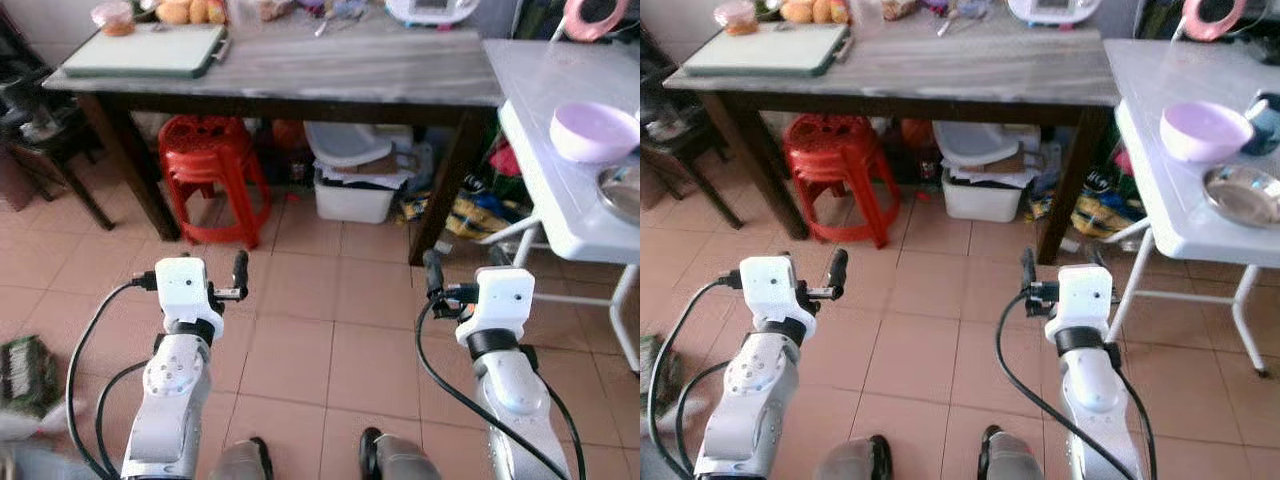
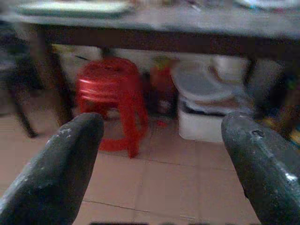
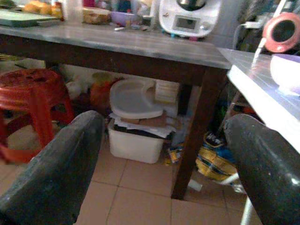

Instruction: Setting the table

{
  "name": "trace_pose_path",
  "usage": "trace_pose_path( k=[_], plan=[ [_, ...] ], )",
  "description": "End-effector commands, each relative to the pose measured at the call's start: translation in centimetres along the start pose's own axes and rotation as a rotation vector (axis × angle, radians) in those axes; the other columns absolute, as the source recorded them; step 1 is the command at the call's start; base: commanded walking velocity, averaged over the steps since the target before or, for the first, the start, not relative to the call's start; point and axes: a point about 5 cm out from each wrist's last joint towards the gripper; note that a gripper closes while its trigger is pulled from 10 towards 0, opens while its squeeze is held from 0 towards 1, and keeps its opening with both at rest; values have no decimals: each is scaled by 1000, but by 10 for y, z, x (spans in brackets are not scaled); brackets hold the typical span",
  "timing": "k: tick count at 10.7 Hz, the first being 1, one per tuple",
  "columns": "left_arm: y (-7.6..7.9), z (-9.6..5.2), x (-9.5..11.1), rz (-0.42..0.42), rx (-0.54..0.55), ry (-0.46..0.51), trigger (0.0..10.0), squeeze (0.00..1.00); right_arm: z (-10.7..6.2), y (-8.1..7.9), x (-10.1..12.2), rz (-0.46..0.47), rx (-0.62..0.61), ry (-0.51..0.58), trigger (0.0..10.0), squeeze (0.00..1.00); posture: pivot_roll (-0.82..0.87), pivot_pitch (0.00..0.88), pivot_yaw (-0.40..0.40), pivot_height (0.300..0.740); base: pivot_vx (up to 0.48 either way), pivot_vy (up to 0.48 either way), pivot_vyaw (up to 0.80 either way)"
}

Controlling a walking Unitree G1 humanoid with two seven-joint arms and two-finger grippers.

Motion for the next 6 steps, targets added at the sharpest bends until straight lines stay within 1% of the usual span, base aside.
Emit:
trace_pose_path(
  k=[1,2,3,4,5,6],
  plan=[
    [-2,-3,-2,1,-2,-13,10000,0,4,-5,7,-1,23,27,10000,0,-44,108,48,740,0,-292,0],
    [-1,-3,-2,0,-7,-15,10000,0,3,-6,6,-1,25,25,10000,0,-45,108,50,740,0,-304,0],
    [0,-3,-1,10,-16,-11,10000,0,3,-6,5,-3,25,22,10000,0,-47,107,53,740,0,0,0],
    [2,-3,-1,-19,-20,-7,10000,0,3,-5,5,-3,24,22,10000,0,-47,107,53,740,0,0,0],
    [3,-2,2,-6,-49,22,10000,0,4,-4,5,-5,23,21,10000,0,-46,102,51,740,0,0,0],
    [9,-4,6,-15,-113,51,10000,0,5,-3,5,-9,23,21,10000,0,-45,100,49,740,247,0,0]
  ],
)
Point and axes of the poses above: a point about 5 cm out from each wrist's last joint towards the gripper, its own z axis pointing out of the wrist towards the gripper, its own x axis along the axis of the wrist's last joint, y = z × x, and after that the axes turned 13 degrees about z, right-handed
